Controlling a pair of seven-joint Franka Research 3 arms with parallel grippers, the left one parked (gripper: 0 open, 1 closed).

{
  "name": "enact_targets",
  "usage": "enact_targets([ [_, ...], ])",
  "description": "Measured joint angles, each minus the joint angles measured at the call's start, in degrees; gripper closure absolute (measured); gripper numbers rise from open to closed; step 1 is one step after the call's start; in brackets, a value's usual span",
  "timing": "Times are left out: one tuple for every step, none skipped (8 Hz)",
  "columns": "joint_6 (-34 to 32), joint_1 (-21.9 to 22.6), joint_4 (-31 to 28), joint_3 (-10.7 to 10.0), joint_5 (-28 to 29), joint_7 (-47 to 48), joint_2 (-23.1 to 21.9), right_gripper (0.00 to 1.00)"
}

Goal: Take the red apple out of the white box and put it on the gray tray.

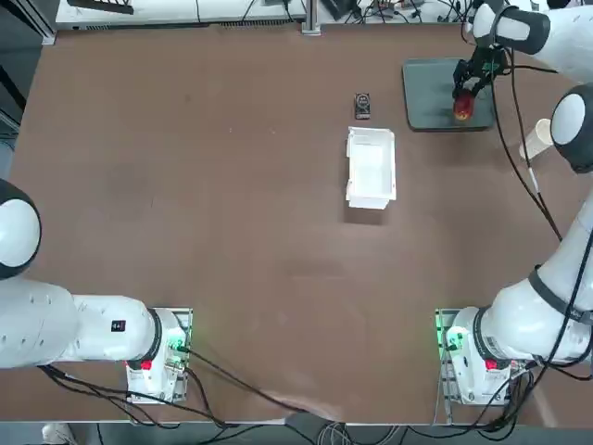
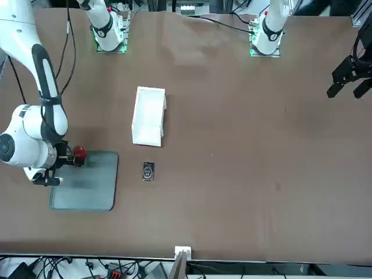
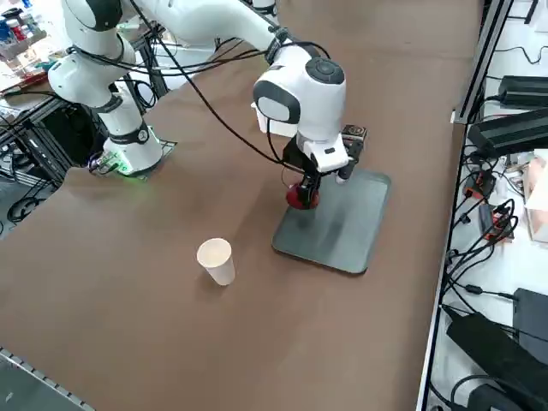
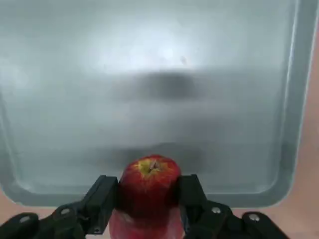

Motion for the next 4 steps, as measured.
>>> enact_targets([
  [0.6,0.0,0.0,0.0,0.0,0.0,0.2,0.30],
  [1.4,0.0,0.0,0.0,0.1,0.1,0.4,0.30],
  [1.8,0.0,0.0,0.0,0.1,0.3,0.5,0.30],
  [2.1,0.0,0.0,0.0,0.1,0.4,0.7,0.32],
])
